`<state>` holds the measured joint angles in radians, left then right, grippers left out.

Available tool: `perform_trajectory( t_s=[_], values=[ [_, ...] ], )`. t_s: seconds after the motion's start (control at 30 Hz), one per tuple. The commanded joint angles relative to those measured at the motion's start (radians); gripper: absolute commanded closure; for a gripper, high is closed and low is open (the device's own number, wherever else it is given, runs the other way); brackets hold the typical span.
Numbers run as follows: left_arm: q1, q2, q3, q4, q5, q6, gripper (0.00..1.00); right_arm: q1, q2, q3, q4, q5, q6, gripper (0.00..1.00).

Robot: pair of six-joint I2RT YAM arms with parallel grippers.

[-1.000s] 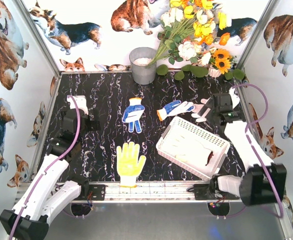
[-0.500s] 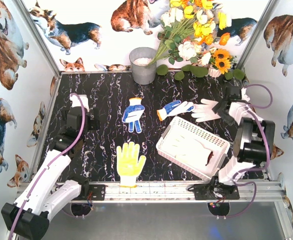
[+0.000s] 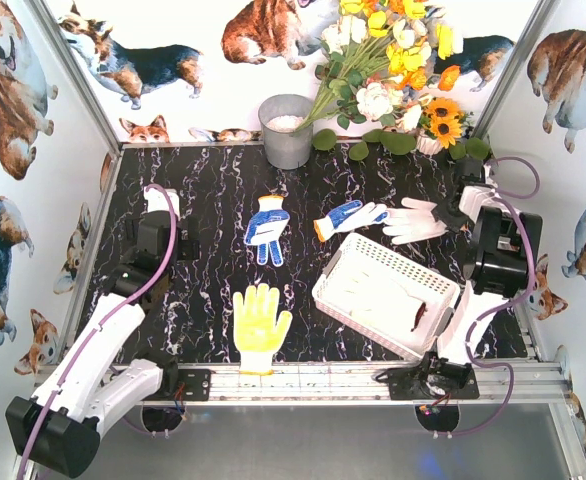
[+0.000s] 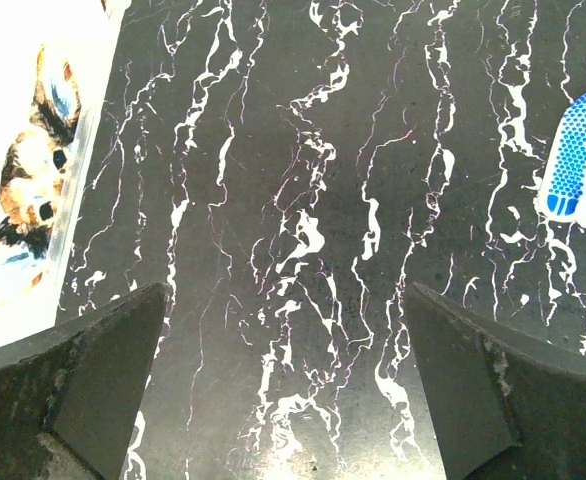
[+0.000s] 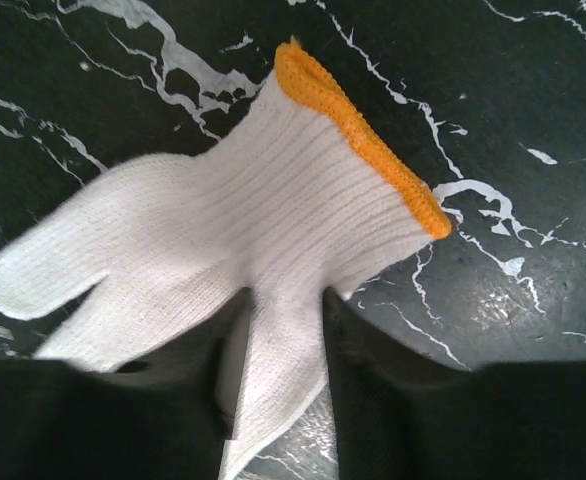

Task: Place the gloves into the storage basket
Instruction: Pick up the glove from the center of the board.

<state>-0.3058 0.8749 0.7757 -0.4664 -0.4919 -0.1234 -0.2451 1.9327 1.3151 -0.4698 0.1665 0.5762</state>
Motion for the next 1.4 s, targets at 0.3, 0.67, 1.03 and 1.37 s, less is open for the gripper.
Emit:
perform_trajectory(
  t_s=[0.3,0.67,1.03,1.37],
  values=[
    [0.019,-0.020,0.005,0.022,-0.026,0.019,0.00,-0.010,-0.238,-0.077,0.077,-0.153,-0.078,1.00],
    [0.019,-0.070,0.005,0.019,-0.006,0.005,0.00,-0.008,-0.595,-0.246,0.131,-0.331,-0.063,1.00],
    [0.019,-0.170,0.011,0.070,0.261,-0.022,0.00,0.140,-0.978,-0.356,0.114,-0.518,-0.099,1.00],
    [0.019,-0.075,0.112,0.091,0.692,-0.136,0.00,0.216,-1.006,-0.306,0.195,-0.909,-0.085,1.00]
  ],
)
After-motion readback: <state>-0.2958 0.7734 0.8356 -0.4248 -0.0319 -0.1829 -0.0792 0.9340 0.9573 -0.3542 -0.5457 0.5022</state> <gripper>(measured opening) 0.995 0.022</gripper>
